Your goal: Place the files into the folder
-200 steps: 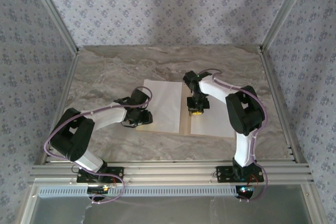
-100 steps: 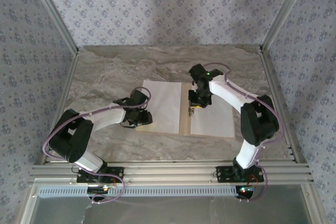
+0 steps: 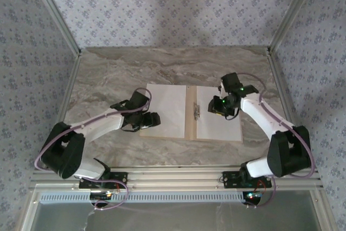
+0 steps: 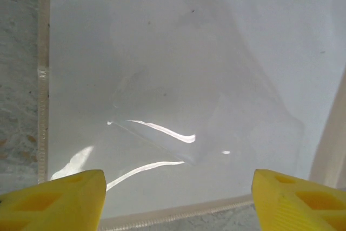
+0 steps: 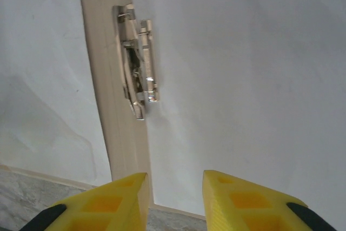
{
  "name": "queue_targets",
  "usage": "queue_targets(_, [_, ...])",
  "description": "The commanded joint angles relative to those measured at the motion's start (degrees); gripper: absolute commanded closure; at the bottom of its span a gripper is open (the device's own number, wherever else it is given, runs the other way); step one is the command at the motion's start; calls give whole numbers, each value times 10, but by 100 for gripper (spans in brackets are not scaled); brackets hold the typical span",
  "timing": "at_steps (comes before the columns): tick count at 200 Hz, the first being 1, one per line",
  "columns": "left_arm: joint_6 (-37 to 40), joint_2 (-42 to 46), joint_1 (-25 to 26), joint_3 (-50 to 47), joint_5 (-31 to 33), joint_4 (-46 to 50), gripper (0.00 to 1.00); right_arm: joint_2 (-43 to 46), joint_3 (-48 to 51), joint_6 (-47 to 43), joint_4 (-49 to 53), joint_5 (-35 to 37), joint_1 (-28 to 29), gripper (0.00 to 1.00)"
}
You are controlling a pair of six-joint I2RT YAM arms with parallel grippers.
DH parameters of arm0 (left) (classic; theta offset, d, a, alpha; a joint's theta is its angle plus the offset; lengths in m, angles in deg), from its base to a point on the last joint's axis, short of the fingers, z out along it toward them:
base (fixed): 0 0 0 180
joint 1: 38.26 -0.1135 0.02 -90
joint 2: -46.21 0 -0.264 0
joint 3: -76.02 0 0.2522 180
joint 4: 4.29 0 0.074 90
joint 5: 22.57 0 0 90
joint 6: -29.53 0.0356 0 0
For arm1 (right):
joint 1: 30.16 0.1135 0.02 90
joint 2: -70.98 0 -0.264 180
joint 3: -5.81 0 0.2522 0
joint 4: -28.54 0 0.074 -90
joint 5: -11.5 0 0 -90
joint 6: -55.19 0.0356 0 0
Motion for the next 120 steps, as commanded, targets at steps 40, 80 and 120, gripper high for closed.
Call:
queue_targets(40, [15, 99, -11, 0, 78, 52, 15, 56, 80, -14, -44, -59, -56, 63])
queue_targets(80, [4, 106, -48, -51, 63, 37, 20, 57, 122, 4, -109, -93, -55, 64])
queue_targets(120, [0, 85, -56, -81, 23, 11, 23, 51, 140, 12, -124, -99, -50, 64])
